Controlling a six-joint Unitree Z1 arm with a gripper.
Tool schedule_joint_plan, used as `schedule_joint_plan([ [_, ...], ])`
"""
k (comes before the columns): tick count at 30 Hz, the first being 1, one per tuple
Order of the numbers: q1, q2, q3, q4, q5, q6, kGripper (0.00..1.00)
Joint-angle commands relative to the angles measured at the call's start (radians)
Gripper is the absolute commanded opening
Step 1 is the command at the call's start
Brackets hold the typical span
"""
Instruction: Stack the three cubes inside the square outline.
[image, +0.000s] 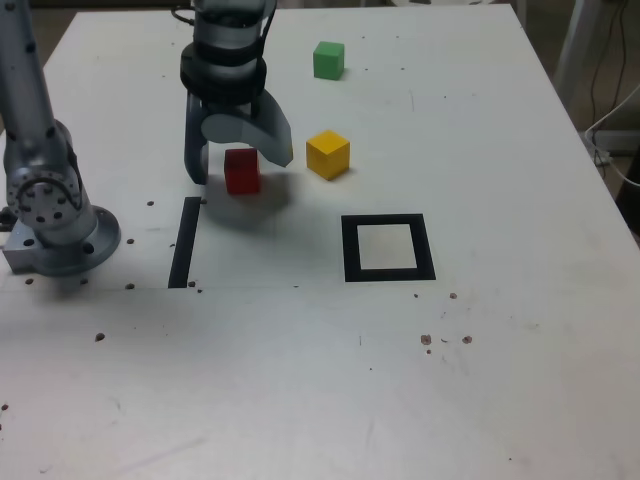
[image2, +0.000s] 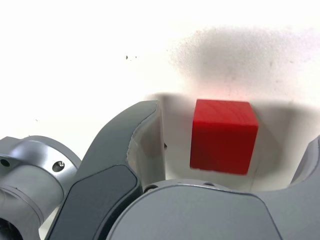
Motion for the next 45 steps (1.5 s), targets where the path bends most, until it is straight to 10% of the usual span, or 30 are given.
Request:
schedule_joint_plan([
  [1, 0.008, 0.024, -0.006, -0.009, -0.003, 0.005, 0.88],
  [15, 0.018, 0.052, -0.009, -0.077, 0.009, 0.024, 0.28],
  [45, -0.031, 0.008, -0.044, 0.013, -0.033, 0.024, 0.28],
])
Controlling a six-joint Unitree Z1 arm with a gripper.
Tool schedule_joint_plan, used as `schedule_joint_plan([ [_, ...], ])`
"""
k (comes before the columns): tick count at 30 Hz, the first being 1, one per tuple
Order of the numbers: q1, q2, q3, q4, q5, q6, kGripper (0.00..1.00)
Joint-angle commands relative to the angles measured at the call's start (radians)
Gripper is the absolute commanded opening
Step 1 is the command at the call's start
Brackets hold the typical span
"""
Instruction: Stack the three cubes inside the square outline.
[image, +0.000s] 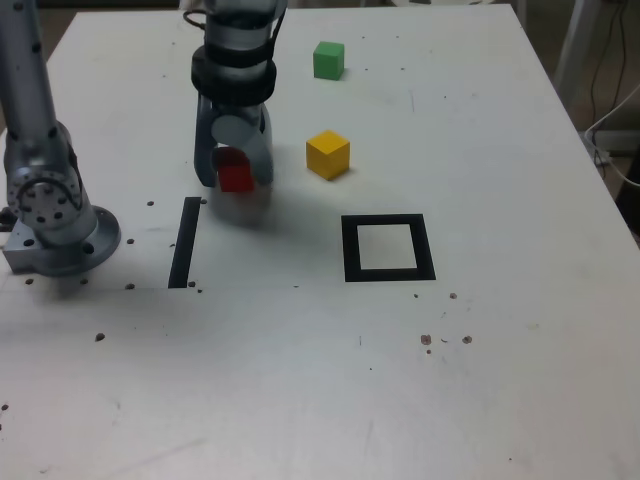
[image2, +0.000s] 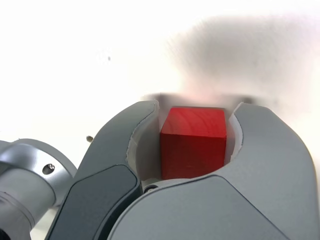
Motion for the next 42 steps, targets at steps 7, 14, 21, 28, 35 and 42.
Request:
schedule_joint_plan([
  [7, -0.162, -0.016, -0.118, 0.125, -0.044, -0.076, 0.28],
  [14, -0.336, 0.021, -0.289, 0.246, -0.053, -0.191, 0.28],
  [21, -0.410, 0.111, -0.420, 0.288, -0.057, -0.228, 0.28],
  [28, -0.417, 0.193, -0.479, 0.273, -0.059, -0.244, 0.28],
  [35, -0.419, 0.245, -0.495, 0.239, -0.064, -0.252, 0.28],
  [42, -0.428, 0.278, -0.508, 0.216, -0.068, -0.254, 0.28],
])
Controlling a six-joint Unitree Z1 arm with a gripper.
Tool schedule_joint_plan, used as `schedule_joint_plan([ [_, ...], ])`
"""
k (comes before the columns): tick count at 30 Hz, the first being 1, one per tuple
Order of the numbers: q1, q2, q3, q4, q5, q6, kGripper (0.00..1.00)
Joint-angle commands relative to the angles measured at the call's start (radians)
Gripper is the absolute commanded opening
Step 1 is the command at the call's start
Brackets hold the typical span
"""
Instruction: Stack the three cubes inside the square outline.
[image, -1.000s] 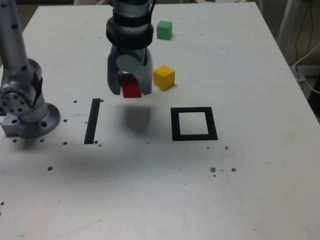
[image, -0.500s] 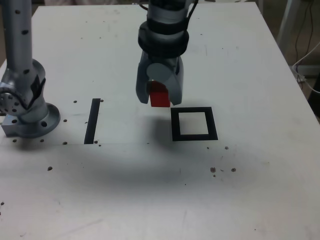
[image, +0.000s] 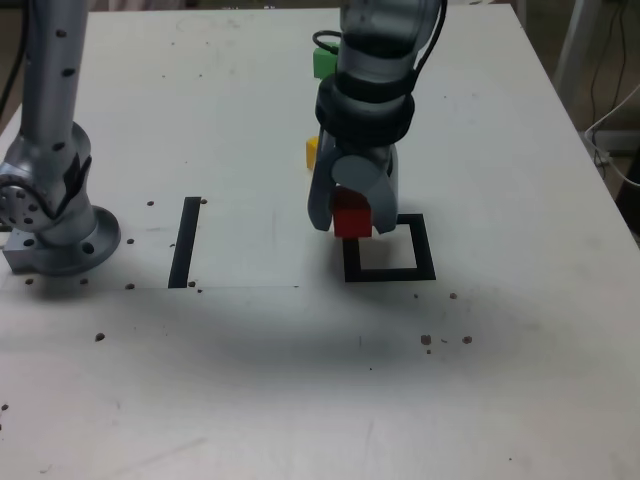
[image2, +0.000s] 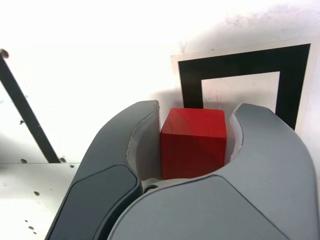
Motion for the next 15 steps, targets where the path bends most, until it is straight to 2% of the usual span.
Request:
schedule_joint_plan([
  [1, -0.007, 0.012, -0.011, -0.006, -0.004, -0.004, 0.28],
  [15, -0.019, 0.060, -0.033, -0.037, -0.011, -0.008, 0.28],
])
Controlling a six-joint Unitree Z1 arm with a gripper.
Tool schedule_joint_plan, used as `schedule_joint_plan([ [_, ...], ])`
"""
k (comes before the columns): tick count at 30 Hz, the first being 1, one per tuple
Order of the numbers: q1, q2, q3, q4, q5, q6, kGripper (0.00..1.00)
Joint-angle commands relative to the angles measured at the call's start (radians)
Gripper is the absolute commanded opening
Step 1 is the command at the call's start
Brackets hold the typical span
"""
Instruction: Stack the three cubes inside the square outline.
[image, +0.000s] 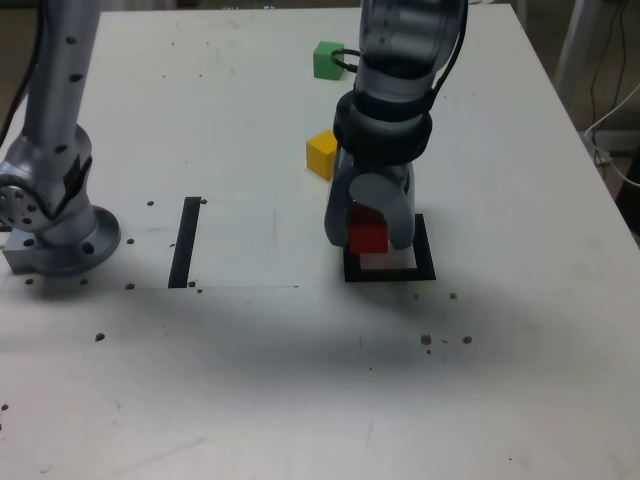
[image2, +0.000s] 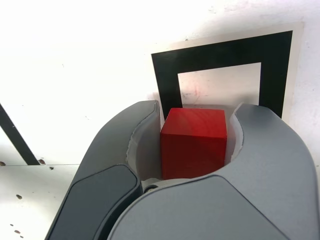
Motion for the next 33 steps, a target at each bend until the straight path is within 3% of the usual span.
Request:
schedule_joint_plan([
  [1, -0.002, 0.008, -0.004, -0.007, 0.000, -0.002, 0.28],
  [10, -0.002, 0.022, 0.006, -0.042, 0.011, -0.002, 0.32],
  [12, -0.002, 0.022, 0.010, -0.049, 0.013, -0.001, 0.42],
  [17, 0.001, 0.024, 0.022, -0.066, 0.015, 0.010, 0.83],
  [19, 0.003, 0.024, 0.028, -0.071, 0.015, 0.013, 0.92],
  [28, 0.007, 0.015, 0.048, -0.083, 0.018, 0.013, 0.99],
  [33, 0.022, -0.027, 0.079, -0.078, 0.047, 0.013, 0.99],
])
